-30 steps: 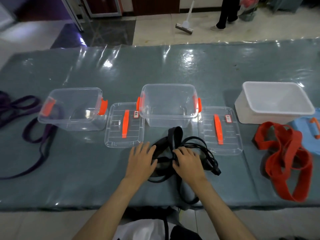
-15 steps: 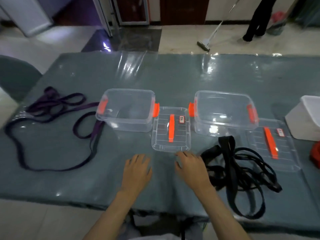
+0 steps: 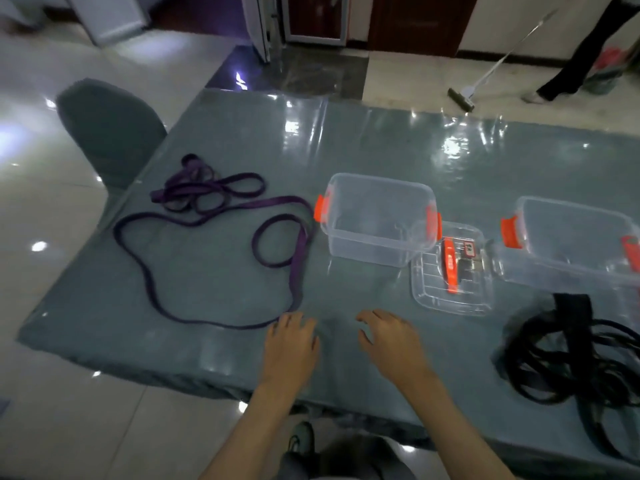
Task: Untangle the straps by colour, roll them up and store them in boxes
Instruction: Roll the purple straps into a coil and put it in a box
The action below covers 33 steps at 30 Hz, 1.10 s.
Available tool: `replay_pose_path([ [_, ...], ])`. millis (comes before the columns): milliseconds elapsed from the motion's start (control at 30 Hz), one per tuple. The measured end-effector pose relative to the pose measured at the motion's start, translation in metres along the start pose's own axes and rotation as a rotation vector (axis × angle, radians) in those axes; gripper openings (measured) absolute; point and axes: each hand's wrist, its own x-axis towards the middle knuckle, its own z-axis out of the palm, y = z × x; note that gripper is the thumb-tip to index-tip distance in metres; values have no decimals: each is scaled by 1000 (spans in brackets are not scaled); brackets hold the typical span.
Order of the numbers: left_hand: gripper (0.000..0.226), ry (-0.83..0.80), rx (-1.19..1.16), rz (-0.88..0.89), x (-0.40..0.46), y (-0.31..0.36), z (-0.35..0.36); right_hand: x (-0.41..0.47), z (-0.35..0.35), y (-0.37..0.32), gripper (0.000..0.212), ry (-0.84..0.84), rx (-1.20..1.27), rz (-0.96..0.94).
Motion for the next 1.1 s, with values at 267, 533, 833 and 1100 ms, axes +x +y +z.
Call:
replay_pose_path([
  [267,27,9,12,-73,1,-45,-17,39,18,-34,32,-4,66,-80],
  [533,35,4,52,-163,27,-109,-30,99,39,-78,34,-120,85,-116],
  [833,34,-20,-10,-150,100,-213,-43,205,72,-131,62,-225,93,71],
  [1100,46,-76,31,-77,198,-307,-65,246,103,-162,18,-52,254,178],
])
